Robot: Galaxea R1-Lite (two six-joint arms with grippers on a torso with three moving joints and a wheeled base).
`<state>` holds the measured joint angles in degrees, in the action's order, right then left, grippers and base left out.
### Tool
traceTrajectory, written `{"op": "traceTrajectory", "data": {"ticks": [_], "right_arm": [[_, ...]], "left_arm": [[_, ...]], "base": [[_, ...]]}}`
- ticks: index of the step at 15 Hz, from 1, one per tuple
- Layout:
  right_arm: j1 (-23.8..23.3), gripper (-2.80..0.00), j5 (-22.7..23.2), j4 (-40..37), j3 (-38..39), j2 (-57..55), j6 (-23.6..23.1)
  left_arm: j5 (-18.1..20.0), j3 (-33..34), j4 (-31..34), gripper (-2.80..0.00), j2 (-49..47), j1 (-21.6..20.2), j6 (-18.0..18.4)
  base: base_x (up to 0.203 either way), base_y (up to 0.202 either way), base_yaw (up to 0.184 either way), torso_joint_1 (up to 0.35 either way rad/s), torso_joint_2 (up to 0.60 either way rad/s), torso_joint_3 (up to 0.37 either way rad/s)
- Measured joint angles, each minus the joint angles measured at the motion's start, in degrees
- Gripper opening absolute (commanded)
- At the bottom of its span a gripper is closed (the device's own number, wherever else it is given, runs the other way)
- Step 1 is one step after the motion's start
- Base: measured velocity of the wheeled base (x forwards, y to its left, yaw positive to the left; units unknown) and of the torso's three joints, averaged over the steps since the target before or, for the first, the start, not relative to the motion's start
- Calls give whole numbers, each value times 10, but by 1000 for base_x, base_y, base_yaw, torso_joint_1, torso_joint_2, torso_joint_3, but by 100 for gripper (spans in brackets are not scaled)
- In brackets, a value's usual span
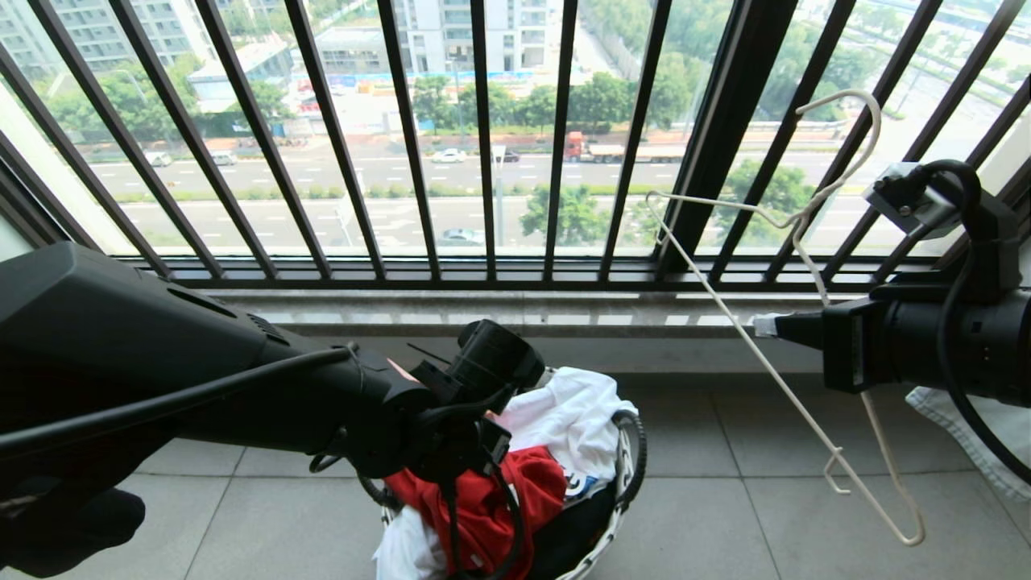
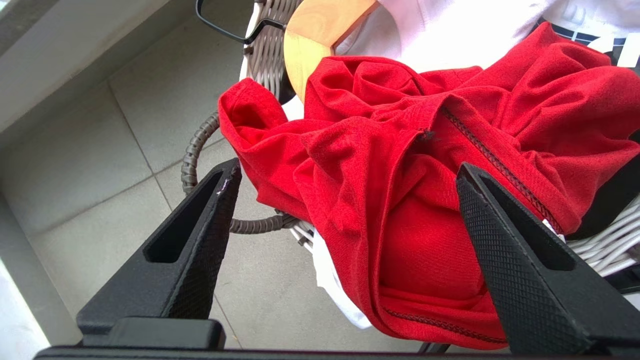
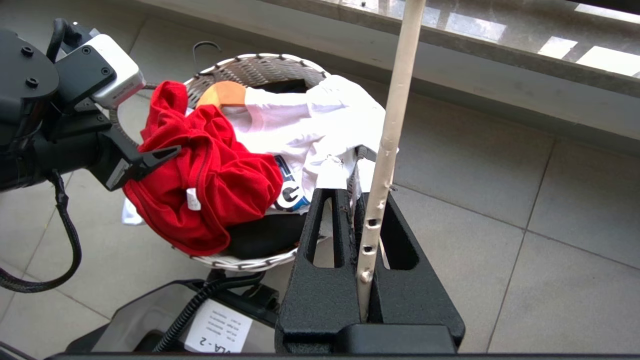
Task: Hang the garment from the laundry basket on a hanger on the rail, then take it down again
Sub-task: Pick up clothes from the basket
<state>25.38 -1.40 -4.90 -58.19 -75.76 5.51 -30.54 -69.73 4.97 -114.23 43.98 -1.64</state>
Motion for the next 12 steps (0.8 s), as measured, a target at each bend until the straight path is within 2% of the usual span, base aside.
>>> {"op": "traceTrajectory", "data": {"ticks": [5,10,12], "right_arm": [[0,-280,0,0,0,-1,0],[0,-280,0,0,-1,-1,0],[-2,-280,1,0,-1,-1,0]], "left_arm": [[11,-11,-5,0,-4,-1,173],[13,-44,-7,0,-47,-7,244],[17,-59,-8,0,-69,-11,246]], "base": [[0,0,0,0,0,0],[0,0,0,0,0,0],[0,0,0,0,0,0]]}}
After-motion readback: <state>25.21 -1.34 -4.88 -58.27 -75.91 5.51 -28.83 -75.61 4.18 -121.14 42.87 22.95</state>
